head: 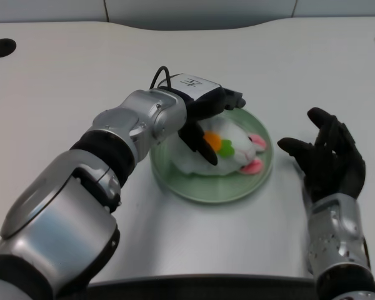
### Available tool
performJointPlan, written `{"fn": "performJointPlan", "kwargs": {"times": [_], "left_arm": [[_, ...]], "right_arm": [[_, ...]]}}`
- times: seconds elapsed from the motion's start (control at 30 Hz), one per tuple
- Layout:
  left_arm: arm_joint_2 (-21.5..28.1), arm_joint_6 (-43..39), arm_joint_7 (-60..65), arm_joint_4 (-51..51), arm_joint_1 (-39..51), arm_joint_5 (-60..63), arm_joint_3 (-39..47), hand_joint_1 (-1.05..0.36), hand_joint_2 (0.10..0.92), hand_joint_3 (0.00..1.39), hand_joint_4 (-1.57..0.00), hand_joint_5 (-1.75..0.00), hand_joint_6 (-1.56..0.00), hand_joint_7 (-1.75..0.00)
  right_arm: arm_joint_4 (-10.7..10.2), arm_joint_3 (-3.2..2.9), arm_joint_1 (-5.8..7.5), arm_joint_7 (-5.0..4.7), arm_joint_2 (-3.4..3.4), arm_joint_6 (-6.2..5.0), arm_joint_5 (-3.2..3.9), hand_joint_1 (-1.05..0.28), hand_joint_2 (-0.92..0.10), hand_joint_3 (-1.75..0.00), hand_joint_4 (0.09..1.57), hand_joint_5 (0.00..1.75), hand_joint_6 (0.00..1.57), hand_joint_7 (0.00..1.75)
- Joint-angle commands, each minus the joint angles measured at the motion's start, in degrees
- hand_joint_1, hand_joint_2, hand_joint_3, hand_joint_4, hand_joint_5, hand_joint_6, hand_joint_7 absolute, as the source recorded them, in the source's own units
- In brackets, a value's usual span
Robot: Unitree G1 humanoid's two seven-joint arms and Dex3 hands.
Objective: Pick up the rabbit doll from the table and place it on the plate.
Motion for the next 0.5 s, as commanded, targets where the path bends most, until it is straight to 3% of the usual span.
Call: {"fn": "performJointPlan", "kwargs": {"times": [0.03, 0.17, 0.27, 0.37, 0.5], "left_arm": [[0.7, 0.0, 0.8, -0.1, -1.2, 0.8, -0.8, -1.05, 0.921, 0.1, 0.0, 0.0, 0.0, 0.0], [1.2, -0.7, 0.8, -0.6, -1.3, 0.5, -0.6, -1.05, 0.921, 0.12, 0.0, 0.0, 0.0, 0.0], [3.0, -1.9, -0.5, -2.5, -2.1, -0.2, 0.2, -1.05, 0.921, 0.11, 0.0, 0.0, 0.0, 0.0], [4.2, -2.5, -2.0, -3.9, -2.3, -0.9, 0.9, -1.05, 0.921, 0.1, 0.0, 0.0, 0.0, 0.0], [9.1, -4.4, -5.3, -7.6, -1.8, -3.1, 3.1, -1.03, 0.921, 0.08, 0.0, 0.0, 0.0, 0.0]], "right_arm": [[0.0, 0.18, 0.23, 0.05, 0.16, 0.53, -0.09, -0.37, -0.92, -0.45, 0.69, 1.39, 0.64, 1.03], [0.3, 0.09, 0.15, 0.72, 0.12, 0.18, 0.1, -0.36, -0.92, -0.46, 0.69, 1.39, 0.65, 1.03], [0.3, -0.04, -0.21, 0.32, 0.2, 0.55, 0.26, -0.36, -0.92, -0.46, 0.69, 1.39, 0.64, 1.03], [0.4, -0.01, -0.29, 0.6, 0.15, 0.4, 0.25, -0.36, -0.92, -0.47, 0.69, 1.39, 0.64, 1.02], [1.5, -0.21, -0.88, 0.28, -0.1, 0.36, 0.23, -0.36, -0.92, -0.44, 0.72, 1.39, 0.66, 1.02]]}}
